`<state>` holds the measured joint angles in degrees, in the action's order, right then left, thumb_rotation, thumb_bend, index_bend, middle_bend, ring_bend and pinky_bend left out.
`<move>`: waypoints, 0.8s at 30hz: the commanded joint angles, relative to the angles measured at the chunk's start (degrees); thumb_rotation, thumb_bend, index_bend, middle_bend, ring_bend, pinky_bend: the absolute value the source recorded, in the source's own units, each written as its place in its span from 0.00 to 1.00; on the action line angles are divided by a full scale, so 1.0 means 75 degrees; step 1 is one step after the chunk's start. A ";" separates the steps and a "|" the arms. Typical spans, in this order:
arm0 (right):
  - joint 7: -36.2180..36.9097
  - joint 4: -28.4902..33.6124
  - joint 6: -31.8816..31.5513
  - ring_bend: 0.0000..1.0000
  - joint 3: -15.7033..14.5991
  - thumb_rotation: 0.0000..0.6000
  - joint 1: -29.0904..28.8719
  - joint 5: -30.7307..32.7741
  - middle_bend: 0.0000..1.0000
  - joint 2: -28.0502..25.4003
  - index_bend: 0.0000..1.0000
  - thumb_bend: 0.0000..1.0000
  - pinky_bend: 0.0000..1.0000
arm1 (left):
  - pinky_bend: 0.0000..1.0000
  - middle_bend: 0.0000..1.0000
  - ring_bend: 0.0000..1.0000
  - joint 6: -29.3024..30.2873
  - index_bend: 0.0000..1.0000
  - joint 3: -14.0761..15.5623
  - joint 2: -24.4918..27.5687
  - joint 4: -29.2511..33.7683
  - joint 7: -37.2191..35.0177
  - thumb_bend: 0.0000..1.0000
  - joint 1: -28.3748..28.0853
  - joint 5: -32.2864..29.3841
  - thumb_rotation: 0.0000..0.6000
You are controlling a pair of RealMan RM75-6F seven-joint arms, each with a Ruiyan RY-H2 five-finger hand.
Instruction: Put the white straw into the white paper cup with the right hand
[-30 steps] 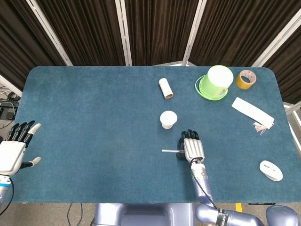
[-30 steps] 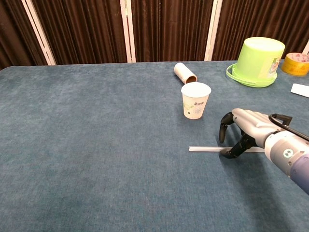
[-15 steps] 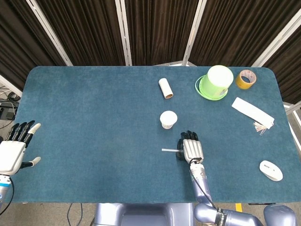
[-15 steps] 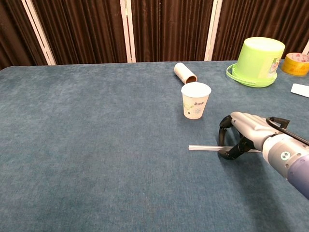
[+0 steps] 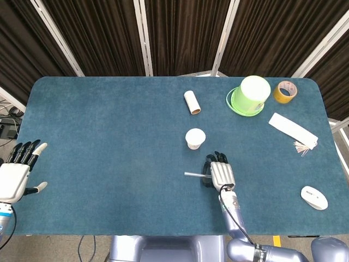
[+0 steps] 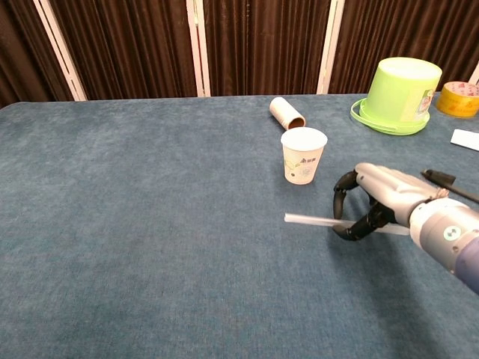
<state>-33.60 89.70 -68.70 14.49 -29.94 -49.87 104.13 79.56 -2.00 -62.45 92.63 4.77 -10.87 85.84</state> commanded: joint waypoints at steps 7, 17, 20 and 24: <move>0.1203 0.1295 -0.0335 0.00 0.0720 1.00 0.0174 -0.0272 0.19 -0.0549 0.59 0.37 0.00 | 0.00 0.00 0.00 0.0015 0.00 0.0004 -0.0005 0.0006 0.0019 0.08 0.0008 0.0003 1.00; 0.3810 0.1764 -0.0191 0.00 0.2670 1.00 0.0232 0.1128 0.20 -0.0277 0.59 0.37 0.00 | 0.00 0.00 0.00 0.0022 0.00 0.0001 -0.0016 -0.0003 0.0030 0.07 0.0012 -0.0005 1.00; 0.4075 0.1683 0.0050 0.00 0.2998 1.00 0.0090 0.1566 0.20 -0.0301 0.59 0.37 0.00 | 0.00 0.00 0.00 0.0029 0.00 -0.0003 -0.0026 -0.0009 0.0036 0.07 0.0013 -0.0007 1.00; 0.4658 0.1401 0.0295 0.00 0.3350 1.00 -0.0137 0.1783 0.20 -0.0146 0.59 0.37 0.00 | 0.00 0.00 0.00 0.0025 0.00 -0.0010 -0.0030 -0.0008 0.0039 0.07 0.0009 -0.0018 1.00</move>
<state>-1.10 101.36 -67.91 38.02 -29.80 -37.75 102.24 79.76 -2.06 -62.68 92.57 5.07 -10.80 85.72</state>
